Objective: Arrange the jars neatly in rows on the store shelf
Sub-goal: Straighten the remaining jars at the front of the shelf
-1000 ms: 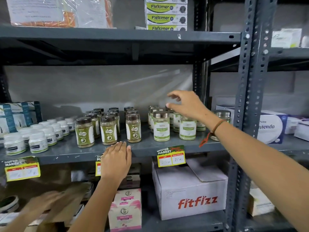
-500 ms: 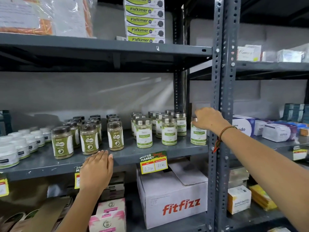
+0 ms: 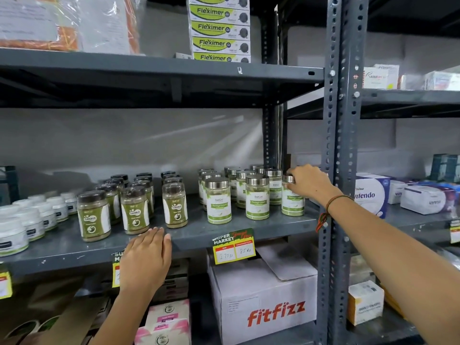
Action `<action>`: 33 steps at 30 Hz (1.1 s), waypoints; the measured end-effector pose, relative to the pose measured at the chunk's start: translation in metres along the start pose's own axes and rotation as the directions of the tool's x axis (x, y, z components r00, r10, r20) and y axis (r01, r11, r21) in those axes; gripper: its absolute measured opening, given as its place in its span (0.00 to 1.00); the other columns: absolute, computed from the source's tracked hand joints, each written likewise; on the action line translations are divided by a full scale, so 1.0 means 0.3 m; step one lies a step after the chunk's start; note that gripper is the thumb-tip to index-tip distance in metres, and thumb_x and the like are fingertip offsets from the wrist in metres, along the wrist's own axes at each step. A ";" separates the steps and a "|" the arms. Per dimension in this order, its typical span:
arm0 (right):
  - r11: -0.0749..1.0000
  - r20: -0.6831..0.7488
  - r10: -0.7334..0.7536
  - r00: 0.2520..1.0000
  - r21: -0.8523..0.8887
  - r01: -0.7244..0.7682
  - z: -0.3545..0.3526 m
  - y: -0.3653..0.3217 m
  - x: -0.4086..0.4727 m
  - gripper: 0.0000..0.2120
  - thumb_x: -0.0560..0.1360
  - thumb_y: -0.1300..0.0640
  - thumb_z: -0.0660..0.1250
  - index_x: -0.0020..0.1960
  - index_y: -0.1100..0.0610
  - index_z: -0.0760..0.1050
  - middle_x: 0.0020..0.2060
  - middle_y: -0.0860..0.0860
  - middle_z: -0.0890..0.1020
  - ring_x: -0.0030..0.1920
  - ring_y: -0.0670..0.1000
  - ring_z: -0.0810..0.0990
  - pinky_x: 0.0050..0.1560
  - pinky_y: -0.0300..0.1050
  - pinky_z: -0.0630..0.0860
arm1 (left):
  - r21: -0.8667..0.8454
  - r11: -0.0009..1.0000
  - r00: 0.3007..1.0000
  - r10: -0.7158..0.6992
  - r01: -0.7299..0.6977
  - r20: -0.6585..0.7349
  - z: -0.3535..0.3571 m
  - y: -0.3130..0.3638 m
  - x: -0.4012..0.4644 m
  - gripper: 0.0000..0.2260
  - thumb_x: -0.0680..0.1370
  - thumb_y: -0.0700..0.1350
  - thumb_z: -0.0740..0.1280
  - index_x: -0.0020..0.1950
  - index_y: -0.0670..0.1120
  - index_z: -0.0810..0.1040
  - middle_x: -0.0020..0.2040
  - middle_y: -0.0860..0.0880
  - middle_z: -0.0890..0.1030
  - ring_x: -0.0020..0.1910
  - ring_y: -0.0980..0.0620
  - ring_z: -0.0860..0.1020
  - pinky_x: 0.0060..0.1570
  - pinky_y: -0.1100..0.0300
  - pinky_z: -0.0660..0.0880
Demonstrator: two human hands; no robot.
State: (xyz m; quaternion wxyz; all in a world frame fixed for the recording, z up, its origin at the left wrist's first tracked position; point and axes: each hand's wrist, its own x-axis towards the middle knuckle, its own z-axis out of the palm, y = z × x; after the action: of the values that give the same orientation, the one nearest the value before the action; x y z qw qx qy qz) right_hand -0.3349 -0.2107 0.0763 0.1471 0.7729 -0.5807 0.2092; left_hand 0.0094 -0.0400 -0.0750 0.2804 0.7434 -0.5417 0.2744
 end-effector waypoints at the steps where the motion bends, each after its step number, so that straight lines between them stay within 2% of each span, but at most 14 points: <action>1: 1.000 0.009 -0.009 1.000 0.018 0.009 0.003 0.003 0.006 0.21 0.75 0.46 0.67 0.66 0.52 0.76 0.56 0.59 0.82 0.56 0.63 0.80 0.52 0.56 0.78 | -0.001 1.000 1.000 -0.002 0.002 0.000 0.001 -0.001 0.000 0.23 0.80 0.53 0.53 0.57 0.40 0.82 0.54 0.42 0.84 0.56 0.43 0.80 0.59 0.46 0.74; 10: 0.984 0.084 -0.049 0.995 0.173 0.034 -0.001 0.027 0.032 0.27 0.74 0.48 0.71 0.71 0.52 0.72 0.60 0.57 0.81 0.59 0.60 0.80 0.59 0.56 0.77 | -0.011 1.000 1.000 -0.002 0.002 0.007 0.004 -0.004 0.001 0.25 0.80 0.54 0.51 0.57 0.41 0.81 0.55 0.43 0.83 0.56 0.43 0.80 0.59 0.46 0.73; 17: 0.981 0.062 -0.057 0.996 0.191 0.044 0.003 0.032 0.027 0.27 0.73 0.48 0.72 0.70 0.52 0.73 0.59 0.56 0.82 0.58 0.59 0.81 0.59 0.57 0.78 | -0.009 1.000 1.000 -0.004 0.004 0.005 -0.002 0.000 -0.001 0.24 0.80 0.53 0.52 0.57 0.40 0.81 0.54 0.42 0.84 0.55 0.43 0.80 0.58 0.46 0.73; 24: 0.986 0.078 -0.061 0.995 0.162 0.048 0.008 0.039 0.034 0.29 0.72 0.42 0.71 0.71 0.50 0.72 0.56 0.55 0.83 0.57 0.59 0.81 0.57 0.58 0.78 | -0.001 1.000 1.000 -0.007 0.007 0.006 0.000 -0.001 -0.001 0.24 0.80 0.53 0.53 0.56 0.40 0.82 0.54 0.42 0.84 0.55 0.43 0.81 0.59 0.46 0.73; 26: 0.982 0.005 -0.081 0.997 0.172 0.078 0.012 0.021 0.029 0.30 0.73 0.41 0.68 0.71 0.52 0.71 0.52 0.55 0.83 0.57 0.60 0.81 0.55 0.58 0.79 | 0.000 1.000 1.000 -0.008 0.008 0.008 -0.001 -0.002 -0.001 0.24 0.80 0.53 0.53 0.57 0.40 0.82 0.54 0.42 0.84 0.55 0.43 0.80 0.59 0.46 0.73; 29: 0.959 -0.178 -0.127 0.976 0.229 0.166 0.026 -0.035 0.021 0.32 0.74 0.37 0.64 0.72 0.54 0.71 0.60 0.57 0.81 0.60 0.59 0.79 0.55 0.57 0.79 | 0.001 1.000 1.000 -0.003 0.003 0.002 -0.002 0.000 -0.002 0.24 0.80 0.53 0.52 0.57 0.40 0.82 0.54 0.42 0.84 0.55 0.43 0.81 0.58 0.46 0.73; 33: 0.922 -0.129 -0.216 0.968 0.298 0.246 0.021 -0.124 0.027 0.36 0.71 0.29 0.62 0.71 0.51 0.71 0.66 0.53 0.79 0.64 0.55 0.78 0.60 0.55 0.77 | 0.003 1.000 1.000 0.007 -0.007 -0.006 -0.003 0.000 -0.002 0.23 0.80 0.53 0.53 0.56 0.40 0.82 0.54 0.42 0.84 0.55 0.43 0.81 0.58 0.47 0.73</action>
State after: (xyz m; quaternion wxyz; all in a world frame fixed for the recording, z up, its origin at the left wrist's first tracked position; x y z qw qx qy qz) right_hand -0.2962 -0.2100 0.0752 0.0740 0.8389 -0.4375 0.3152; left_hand 0.0091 -0.0390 -0.0747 0.2800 0.7411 -0.5430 0.2783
